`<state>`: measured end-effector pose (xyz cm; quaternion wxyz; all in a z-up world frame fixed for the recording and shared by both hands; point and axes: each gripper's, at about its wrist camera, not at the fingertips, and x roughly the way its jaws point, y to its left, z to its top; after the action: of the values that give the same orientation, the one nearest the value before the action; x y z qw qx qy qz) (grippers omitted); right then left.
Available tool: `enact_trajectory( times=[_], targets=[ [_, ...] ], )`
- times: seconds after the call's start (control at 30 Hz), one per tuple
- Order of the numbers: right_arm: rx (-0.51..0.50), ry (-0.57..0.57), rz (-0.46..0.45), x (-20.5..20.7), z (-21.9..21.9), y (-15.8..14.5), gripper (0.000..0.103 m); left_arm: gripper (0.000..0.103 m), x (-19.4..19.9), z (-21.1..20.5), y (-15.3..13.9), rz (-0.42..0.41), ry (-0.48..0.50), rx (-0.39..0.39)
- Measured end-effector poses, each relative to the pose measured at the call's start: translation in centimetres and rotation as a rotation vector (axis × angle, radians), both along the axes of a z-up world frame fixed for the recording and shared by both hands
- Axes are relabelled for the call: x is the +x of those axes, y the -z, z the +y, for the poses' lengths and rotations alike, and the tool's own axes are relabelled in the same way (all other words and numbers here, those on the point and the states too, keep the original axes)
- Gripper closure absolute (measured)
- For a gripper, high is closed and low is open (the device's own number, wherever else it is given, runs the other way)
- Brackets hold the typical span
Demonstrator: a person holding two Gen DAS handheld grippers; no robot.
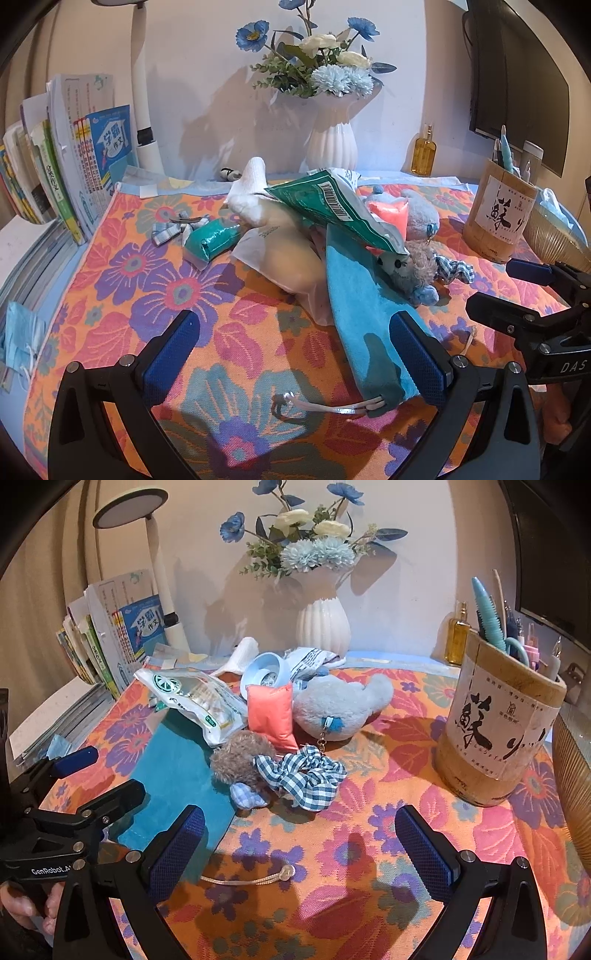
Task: Organize soft objects
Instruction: 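Move left tool to teal pouch while right tool approaches gingham scrunchie, then close left tool on teal pouch while right tool grasps gingham scrunchie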
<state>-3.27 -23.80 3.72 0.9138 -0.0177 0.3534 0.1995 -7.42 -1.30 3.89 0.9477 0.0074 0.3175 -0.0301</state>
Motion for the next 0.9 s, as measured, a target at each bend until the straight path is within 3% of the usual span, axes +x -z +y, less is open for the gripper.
enact_trajectory(
  times=[0.23, 0.3, 0.37, 0.43, 0.53, 0.63, 0.7, 0.77, 0.87, 0.9],
  targets=[
    [0.001, 0.032, -0.004, -0.1, -0.3, -0.2, 0.0, 0.001, -0.1, 0.4, -0.2, -0.008, -0.005, -0.023],
    [0.016, 0.038, 0.005, 0.2, -0.7, -0.2, 0.004, 0.001, 0.0, 0.6, -0.2, -0.005, -0.002, -0.037],
    [0.033, 0.037, 0.032, 0.6, -1.0, 0.0, 0.021, 0.001, 0.0, 0.8, -0.1, 0.001, -0.001, -0.045],
    [0.039, 0.042, 0.054, 1.0, -1.0, 0.2, 0.029, 0.001, 0.1, 0.9, -0.1, 0.006, 0.004, -0.054],
    [0.071, 0.027, 0.077, 1.3, -1.3, 0.2, 0.031, 0.001, 0.2, 0.9, -0.2, 0.016, 0.029, -0.076],
    [0.092, 0.013, 0.126, 2.2, -1.3, 0.2, 0.031, 0.001, 1.1, 1.0, -0.1, 0.096, 0.09, -0.159],
    [0.068, -0.023, 0.136, 2.9, -0.9, -0.1, 0.031, 0.001, 2.0, 1.1, -0.1, 0.153, 0.126, -0.263],
    [-0.001, -0.034, 0.115, 3.2, -0.2, -0.5, 0.031, 0.001, 2.4, 0.9, -0.2, 0.164, 0.157, -0.312],
    [-0.052, -0.083, 0.121, 3.7, 0.6, -0.3, 0.036, 0.009, 2.8, 0.3, -0.1, 0.177, 0.166, -0.304],
    [-0.06, -0.096, 0.13, 3.9, 0.8, 0.0, 0.039, 0.016, 3.1, 0.0, 0.1, 0.193, 0.167, -0.3]
  ],
)
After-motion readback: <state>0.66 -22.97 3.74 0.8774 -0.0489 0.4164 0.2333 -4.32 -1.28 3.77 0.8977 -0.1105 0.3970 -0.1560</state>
